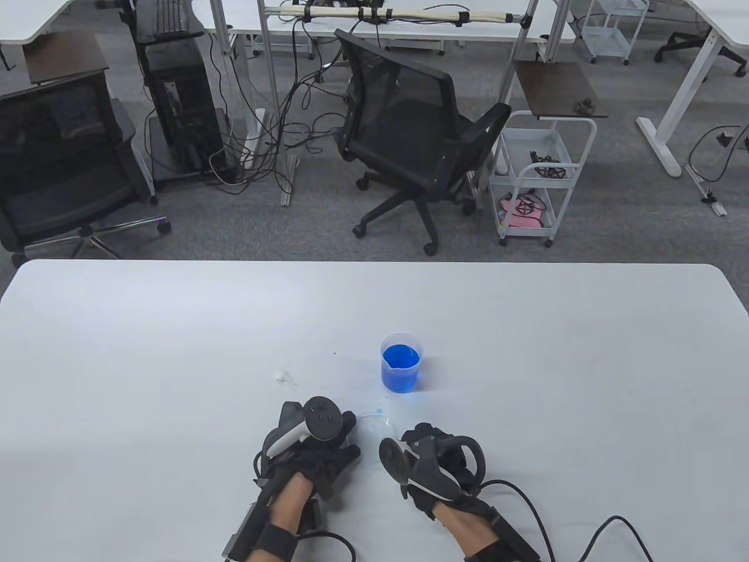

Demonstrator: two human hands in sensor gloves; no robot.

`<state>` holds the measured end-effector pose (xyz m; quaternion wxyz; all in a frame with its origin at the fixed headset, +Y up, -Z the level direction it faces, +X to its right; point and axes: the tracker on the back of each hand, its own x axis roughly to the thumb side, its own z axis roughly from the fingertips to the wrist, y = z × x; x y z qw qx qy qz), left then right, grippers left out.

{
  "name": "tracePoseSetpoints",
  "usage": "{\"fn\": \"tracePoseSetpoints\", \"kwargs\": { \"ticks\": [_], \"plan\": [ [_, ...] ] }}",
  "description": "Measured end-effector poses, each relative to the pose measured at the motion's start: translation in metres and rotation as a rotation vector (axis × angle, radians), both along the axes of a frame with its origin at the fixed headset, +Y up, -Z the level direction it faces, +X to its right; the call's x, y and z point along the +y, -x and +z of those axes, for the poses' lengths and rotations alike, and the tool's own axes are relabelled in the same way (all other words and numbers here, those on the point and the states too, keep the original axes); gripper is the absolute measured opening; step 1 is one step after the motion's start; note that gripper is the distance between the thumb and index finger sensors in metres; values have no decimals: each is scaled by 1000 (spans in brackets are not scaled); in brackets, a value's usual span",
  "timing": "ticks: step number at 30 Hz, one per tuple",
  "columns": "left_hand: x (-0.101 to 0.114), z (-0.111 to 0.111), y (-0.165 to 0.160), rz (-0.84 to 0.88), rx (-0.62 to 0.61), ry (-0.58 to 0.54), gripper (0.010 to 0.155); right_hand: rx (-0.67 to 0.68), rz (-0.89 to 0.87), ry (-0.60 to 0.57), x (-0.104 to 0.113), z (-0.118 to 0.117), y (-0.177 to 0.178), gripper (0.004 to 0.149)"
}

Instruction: Dip tweezers-held cotton tuft into dye solution and dot onto culture dish

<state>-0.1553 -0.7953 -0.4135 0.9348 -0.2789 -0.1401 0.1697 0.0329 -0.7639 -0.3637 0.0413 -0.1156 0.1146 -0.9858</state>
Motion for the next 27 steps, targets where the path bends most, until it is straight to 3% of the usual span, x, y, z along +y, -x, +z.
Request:
{"fn": "tracePoseSetpoints", "kwargs": {
  "ticks": [8,17,27],
  "plan": [
    [0,0,0,0,-2,-3,69,4,4,-8,-2,0,1,40],
    [0,0,-1,1,-3,0,69,-32,-104,-82,21,0,-13,40],
    [0,0,-1,0,-3,2,69,-21,-2,-11,-3,-10,-3,40]
  ]
}}
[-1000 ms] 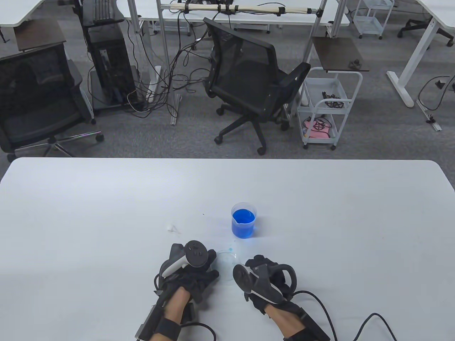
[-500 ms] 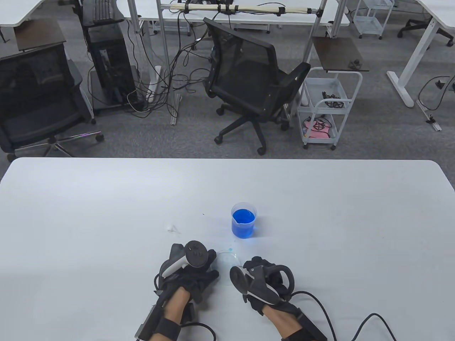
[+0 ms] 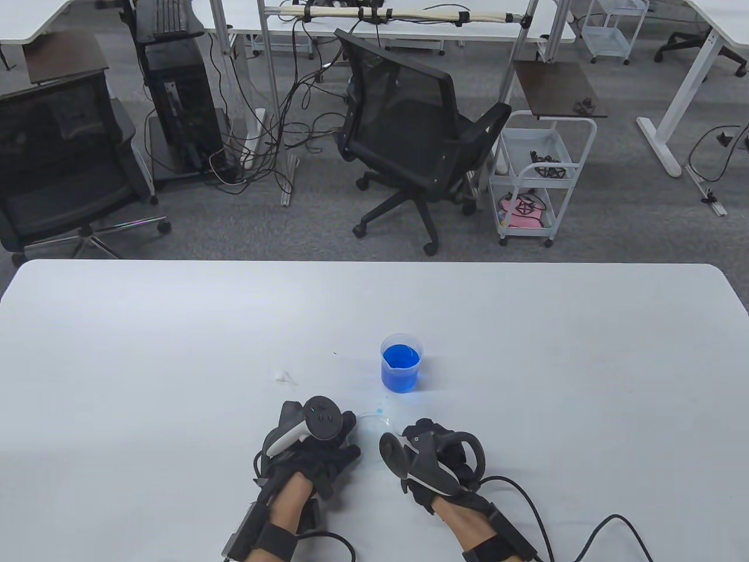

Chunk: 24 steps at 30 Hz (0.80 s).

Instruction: Dip tweezers-held cotton tuft into dye solution and dot onto culture dish

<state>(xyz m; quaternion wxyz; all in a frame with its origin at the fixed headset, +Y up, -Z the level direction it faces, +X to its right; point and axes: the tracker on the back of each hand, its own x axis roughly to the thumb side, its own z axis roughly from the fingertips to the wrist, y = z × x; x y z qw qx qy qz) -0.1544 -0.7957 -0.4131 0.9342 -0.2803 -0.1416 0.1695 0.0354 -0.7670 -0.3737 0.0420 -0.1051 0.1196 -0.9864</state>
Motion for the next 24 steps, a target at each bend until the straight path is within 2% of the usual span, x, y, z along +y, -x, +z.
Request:
{"fn": "tracePoseSetpoints", "kwargs": {
  "ticks": [8,16,24],
  "plan": [
    [0,0,0,-4,0,-1,69,-3,0,8,0,0,1,40],
    [0,0,0,-3,-1,-1,69,-29,-104,-79,16,-3,-6,40],
    [0,1,0,-2,-1,1,69,-17,-22,-28,-1,-9,5,40]
  ]
}}
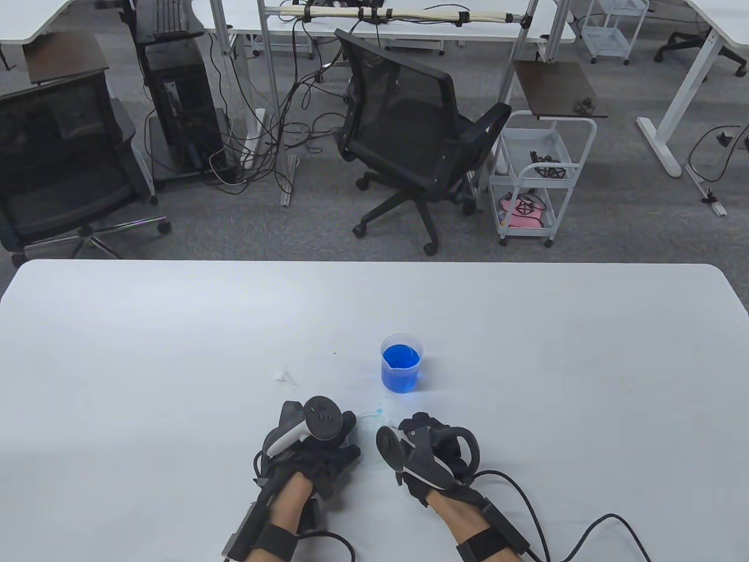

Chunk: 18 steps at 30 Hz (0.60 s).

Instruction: Dip tweezers-held cotton tuft into dye solution and dot onto culture dish

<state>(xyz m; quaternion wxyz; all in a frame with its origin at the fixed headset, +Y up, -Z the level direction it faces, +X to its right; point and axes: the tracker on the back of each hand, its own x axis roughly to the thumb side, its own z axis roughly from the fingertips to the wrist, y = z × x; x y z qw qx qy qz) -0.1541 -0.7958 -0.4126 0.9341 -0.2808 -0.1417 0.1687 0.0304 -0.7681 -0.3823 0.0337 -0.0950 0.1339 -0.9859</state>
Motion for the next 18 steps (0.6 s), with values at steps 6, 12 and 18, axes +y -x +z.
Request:
{"fn": "tracePoseSetpoints", "kwargs": {
  "ticks": [6,12,18],
  "plan": [
    [0,0,0,0,0,0,69,3,7,-5,-2,1,1,40],
    [0,0,0,-1,-3,-1,69,-2,-56,-62,10,3,-2,40],
    [0,0,-1,-2,-3,-2,69,12,-81,-81,12,5,3,40]
  ]
}}
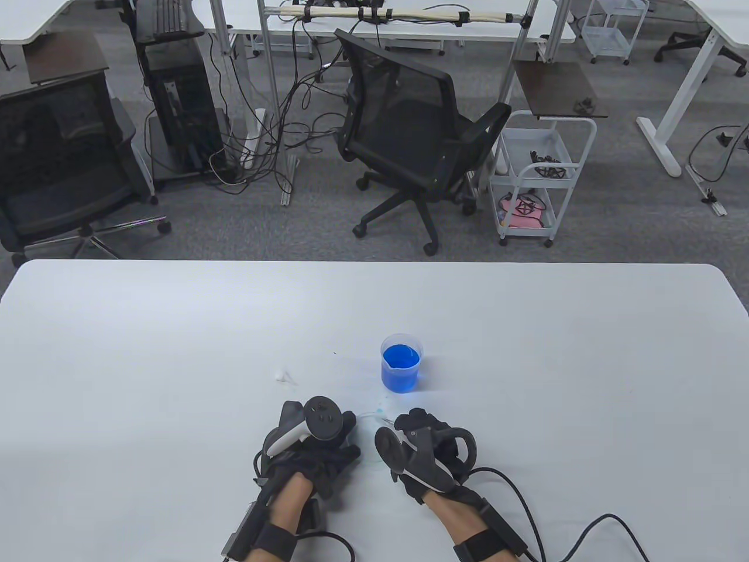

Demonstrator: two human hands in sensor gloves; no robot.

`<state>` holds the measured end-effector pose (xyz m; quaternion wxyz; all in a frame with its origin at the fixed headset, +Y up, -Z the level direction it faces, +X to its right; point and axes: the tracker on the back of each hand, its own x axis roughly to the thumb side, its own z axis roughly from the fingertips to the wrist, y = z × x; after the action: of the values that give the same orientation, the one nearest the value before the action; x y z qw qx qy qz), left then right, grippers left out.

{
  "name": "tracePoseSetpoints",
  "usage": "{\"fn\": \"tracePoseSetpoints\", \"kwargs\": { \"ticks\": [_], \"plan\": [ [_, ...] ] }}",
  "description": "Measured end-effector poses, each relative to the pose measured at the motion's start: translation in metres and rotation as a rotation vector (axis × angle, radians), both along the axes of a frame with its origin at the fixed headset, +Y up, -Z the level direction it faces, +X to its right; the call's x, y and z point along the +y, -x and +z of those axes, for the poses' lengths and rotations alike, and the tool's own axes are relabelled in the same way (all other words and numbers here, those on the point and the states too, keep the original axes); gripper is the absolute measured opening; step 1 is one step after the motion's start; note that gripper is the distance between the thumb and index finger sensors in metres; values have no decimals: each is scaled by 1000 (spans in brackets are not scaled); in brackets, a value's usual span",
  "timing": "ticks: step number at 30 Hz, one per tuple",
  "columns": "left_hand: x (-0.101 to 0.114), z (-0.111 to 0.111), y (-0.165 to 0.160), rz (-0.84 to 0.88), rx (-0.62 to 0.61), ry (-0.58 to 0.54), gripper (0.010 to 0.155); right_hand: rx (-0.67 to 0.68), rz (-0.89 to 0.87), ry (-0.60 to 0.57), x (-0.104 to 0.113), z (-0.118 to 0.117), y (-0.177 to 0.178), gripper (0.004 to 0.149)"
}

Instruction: Dip tweezers-held cotton tuft into dye solution and dot onto culture dish

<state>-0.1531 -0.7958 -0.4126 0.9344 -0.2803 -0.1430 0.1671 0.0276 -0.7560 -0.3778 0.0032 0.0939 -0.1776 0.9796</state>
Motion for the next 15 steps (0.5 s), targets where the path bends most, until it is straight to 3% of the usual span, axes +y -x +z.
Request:
{"fn": "tracePoseSetpoints", "kwargs": {
  "ticks": [7,15],
  "plan": [
    [0,0,-1,-1,1,1,69,2,76,53,-14,-5,6,39],
    [0,0,-1,-5,4,3,69,7,64,37,-11,-3,5,40]
  ]
}}
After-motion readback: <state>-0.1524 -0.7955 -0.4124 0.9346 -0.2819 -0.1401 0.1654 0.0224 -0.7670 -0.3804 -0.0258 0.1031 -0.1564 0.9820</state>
